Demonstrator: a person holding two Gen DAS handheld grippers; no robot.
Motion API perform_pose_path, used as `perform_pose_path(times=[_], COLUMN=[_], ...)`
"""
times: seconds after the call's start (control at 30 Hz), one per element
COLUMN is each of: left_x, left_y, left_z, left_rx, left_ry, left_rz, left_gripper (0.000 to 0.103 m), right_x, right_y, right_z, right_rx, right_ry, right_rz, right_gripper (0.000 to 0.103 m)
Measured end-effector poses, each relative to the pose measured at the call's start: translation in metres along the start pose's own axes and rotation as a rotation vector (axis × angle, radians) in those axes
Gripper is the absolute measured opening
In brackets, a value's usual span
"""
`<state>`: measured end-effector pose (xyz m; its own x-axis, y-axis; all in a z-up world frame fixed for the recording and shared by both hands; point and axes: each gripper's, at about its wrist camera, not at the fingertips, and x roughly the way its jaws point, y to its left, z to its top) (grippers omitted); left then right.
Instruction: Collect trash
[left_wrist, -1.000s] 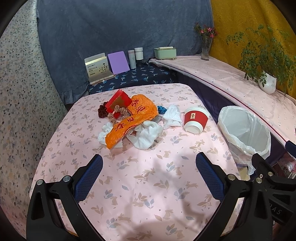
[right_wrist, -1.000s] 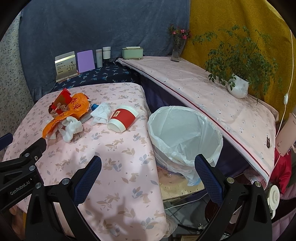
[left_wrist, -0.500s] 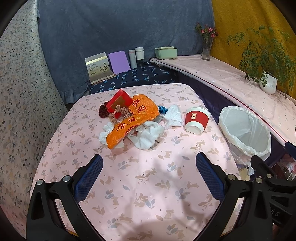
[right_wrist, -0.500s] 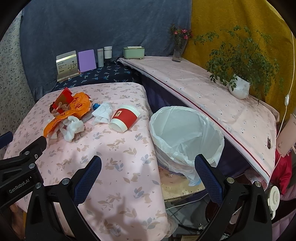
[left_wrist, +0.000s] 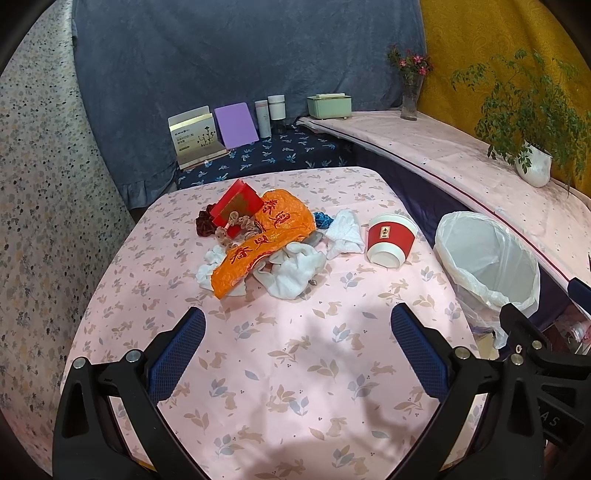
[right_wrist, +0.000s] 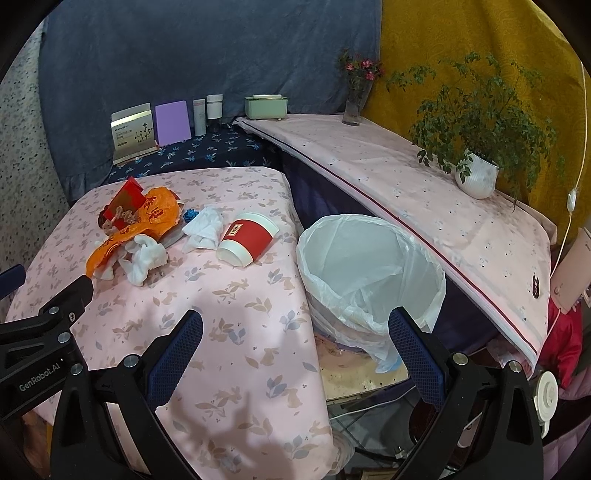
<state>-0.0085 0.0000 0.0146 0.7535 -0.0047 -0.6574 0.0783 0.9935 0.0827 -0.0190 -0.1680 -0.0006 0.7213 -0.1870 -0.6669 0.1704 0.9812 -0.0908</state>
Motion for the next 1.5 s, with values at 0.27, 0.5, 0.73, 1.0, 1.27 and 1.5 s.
perform_pose_path(times=[0.27,0.5,0.73,1.0,1.27,1.5], left_x=[0.0001,-0.0004,-0.0002,-0.0002,0.0001,0.0026], left_y=[-0.0003,-0.0011,-0.0006,-0.0025,-0.0044,-0.0013], left_z=[0.0005,0.0003,0.0007,-0.0007,-0.0018,-0.0020], left_rx=[0.000,0.001,0.000,0.001,0.004,0.000], left_ry=[0.000,0.000,0.001,0.001,-0.001,-0.009], left_rz=[0.002,-0.002,-0.001,-0.002,-0.002,0.003], left_gripper=[0.096,0.096,0.096,0.096,0.096,0.096], right_x=[0.0000,0.0000,0.0005,0.0010,0.0007,0.0043], right_y=[-0.0009,-0.0009,-0.0009,-0.0022,-0.0072,-0.0039], right_z=[0.0009,0.0006,0.0008,0.0011,-0.0006,-0.0006], right_rx=[0.000,0.001,0.001,0.002,0.018,0.027], right_ry=[0.002,0.002,0.002,0.003,-0.004,-0.003], right_rz=[-0.001,-0.001,-0.002,-0.003,-0.010,-0.018], right_gripper=[0.096,0.096,0.096,0.096,0.096,0.096])
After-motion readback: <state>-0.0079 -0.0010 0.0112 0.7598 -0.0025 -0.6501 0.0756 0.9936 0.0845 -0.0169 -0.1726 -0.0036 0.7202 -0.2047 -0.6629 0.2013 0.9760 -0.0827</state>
